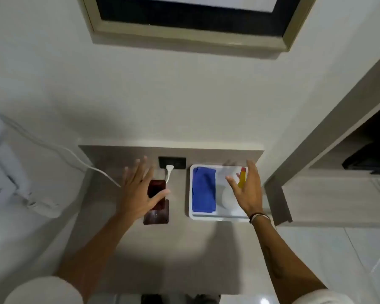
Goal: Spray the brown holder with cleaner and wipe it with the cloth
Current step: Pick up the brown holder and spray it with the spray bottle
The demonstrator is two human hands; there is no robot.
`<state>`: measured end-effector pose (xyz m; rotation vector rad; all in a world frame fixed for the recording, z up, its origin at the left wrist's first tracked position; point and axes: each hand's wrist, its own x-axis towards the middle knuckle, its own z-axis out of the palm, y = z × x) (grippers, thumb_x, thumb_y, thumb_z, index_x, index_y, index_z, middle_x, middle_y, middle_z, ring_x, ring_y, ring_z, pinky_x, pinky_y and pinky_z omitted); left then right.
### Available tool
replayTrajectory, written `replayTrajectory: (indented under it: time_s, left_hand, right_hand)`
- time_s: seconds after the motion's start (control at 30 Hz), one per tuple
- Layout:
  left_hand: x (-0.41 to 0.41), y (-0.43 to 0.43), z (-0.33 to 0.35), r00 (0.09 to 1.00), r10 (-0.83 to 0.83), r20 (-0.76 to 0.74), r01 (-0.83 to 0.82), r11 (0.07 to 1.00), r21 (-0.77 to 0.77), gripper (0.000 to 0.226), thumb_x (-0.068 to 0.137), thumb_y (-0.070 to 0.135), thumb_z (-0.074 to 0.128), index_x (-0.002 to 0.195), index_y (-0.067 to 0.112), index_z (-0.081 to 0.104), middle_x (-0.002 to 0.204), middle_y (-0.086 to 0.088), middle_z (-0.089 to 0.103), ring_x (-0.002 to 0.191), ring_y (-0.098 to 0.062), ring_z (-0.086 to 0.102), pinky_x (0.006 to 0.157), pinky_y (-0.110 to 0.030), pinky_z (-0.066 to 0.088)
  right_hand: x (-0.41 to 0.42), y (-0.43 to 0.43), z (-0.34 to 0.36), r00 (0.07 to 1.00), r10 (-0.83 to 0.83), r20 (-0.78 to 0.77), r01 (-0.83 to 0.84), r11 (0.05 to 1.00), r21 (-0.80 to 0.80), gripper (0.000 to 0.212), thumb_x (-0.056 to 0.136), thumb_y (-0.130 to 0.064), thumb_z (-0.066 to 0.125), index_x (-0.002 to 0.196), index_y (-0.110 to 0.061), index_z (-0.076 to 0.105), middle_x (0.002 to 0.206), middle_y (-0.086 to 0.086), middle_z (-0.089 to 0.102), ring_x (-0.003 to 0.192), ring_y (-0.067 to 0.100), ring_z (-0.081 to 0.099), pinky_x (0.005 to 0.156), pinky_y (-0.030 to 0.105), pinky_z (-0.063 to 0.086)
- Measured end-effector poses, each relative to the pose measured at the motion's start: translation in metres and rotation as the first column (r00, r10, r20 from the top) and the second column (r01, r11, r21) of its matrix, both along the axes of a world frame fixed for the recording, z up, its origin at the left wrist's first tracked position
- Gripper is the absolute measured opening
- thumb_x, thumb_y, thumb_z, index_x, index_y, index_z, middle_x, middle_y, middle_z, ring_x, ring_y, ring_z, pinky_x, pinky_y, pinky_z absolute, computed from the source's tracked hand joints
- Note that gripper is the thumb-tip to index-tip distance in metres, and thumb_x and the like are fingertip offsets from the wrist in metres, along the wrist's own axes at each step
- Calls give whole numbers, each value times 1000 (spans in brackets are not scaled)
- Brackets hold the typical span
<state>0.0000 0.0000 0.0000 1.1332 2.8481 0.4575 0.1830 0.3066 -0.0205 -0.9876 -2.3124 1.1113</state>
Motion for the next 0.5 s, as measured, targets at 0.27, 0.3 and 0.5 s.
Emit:
replayTrajectory:
  time_s: [0.27, 0.3, 0.5]
  left_hand:
    - [4, -21, -25, 994, -87, 72, 84, 996, 37, 125, 74, 95, 55, 167, 16, 31, 180, -4, 15, 167, -26, 4, 133, -55, 10]
    - [5, -20, -23, 993, -90, 77, 88, 996, 27, 127, 72, 93, 59, 168, 16, 30, 180, -5, 16, 167, -26, 4, 133, -53, 7]
    - [-1, -8, -12, 968, -57, 243, 68, 997, -37, 135, 64, 82, 77, 169, 18, 21, 178, -9, 20, 166, -31, 9, 126, -45, 6]
  right_hand:
    - [6, -7, -47, 984, -159, -77, 136, 962, -236, 68, 96, -27, 77, 156, -22, 44, 148, 3, 64, 120, 20, 67, 106, 53, 59]
    - [5, -9, -52, 982, -165, -89, 141, 962, -232, 64, 98, -26, 76, 155, -20, 48, 146, 4, 65, 118, 19, 67, 106, 54, 58]
    - [-5, -4, -58, 981, -176, -83, 159, 970, -184, 51, 104, -29, 65, 153, -20, 52, 144, 5, 67, 123, 26, 69, 109, 57, 56]
